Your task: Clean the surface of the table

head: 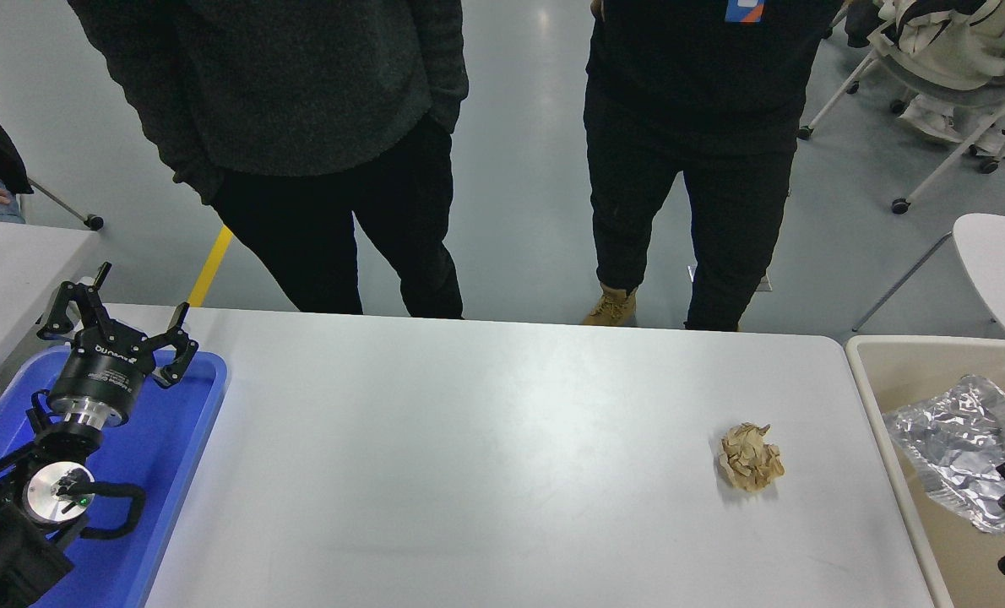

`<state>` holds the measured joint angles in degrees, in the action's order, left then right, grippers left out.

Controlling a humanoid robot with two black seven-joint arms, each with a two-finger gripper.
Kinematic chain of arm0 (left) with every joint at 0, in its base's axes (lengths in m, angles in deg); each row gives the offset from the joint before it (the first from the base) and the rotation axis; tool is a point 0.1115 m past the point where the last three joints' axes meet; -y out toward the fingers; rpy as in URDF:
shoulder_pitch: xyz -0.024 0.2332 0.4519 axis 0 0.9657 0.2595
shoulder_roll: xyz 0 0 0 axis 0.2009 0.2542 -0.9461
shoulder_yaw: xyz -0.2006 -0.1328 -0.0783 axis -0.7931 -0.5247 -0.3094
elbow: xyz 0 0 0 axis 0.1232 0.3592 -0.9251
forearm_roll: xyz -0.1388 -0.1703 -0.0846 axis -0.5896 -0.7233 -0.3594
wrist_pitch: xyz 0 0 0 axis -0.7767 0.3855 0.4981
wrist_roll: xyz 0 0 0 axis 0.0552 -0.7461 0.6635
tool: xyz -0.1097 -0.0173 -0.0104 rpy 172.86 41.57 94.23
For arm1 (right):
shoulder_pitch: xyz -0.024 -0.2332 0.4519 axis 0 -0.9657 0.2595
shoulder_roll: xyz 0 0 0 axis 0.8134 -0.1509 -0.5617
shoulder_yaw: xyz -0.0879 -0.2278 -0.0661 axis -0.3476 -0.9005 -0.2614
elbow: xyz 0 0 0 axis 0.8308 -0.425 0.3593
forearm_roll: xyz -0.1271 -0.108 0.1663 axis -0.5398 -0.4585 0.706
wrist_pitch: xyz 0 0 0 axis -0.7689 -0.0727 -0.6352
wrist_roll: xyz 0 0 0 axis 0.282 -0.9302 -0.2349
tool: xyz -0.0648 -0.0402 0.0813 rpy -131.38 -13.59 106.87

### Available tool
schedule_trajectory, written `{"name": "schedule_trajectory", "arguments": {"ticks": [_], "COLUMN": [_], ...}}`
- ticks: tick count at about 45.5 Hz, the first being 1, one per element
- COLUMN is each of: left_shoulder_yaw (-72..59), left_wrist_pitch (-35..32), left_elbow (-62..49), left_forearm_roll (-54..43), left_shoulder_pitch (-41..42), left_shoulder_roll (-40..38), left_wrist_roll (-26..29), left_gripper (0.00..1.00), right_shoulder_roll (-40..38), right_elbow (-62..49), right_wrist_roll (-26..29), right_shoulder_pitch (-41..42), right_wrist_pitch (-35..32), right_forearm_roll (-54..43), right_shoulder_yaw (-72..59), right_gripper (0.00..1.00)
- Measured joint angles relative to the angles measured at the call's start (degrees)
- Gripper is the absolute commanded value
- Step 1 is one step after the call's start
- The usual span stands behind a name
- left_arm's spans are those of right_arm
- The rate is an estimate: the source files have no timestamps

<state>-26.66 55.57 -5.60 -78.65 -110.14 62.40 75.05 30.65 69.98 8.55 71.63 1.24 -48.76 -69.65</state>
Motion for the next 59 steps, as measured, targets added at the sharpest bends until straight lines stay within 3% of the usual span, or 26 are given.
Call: {"name": "schedule_trajectory", "arguments": {"ticks": [15, 31, 45, 59], "left_shoulder_yaw": [0.05, 0.06, 0.07, 0.06], "left_wrist_pitch": [0.0, 0.0, 0.0, 0.0], "left_elbow": [0.01, 0.01, 0.0, 0.01], "left_forearm_roll": [0.0, -0.01, 0.0, 0.0], "left_shoulder_pitch": [0.0, 0.0, 0.0, -0.01], "left_shoulder_roll": [0.0, 0.0, 0.0, 0.0], "left_wrist_roll": [0.0, 0.0, 0.0, 0.0], "left_gripper": [1.0, 1.0, 1.0, 1.0], "right_shoulder_roll": [-1.48, -9.99, -14.79, -11.52], "right_elbow": [1.27, 13.0, 28.14, 37.16], "right_wrist_roll": [0.03, -0.41, -0.53, -1.04], "right_shoulder_pitch": [0.99, 6.5, 9.47, 8.06], "right_wrist_pitch": [0.03, -0.15, -0.19, 0.12], "right_forearm_roll": [0.39, 0.4, 0.42, 1.95], "right_shoulder_yaw": [0.58, 2.13, 20.55, 37.23], "right_gripper": [1.0, 1.0, 1.0, 1.0]}}
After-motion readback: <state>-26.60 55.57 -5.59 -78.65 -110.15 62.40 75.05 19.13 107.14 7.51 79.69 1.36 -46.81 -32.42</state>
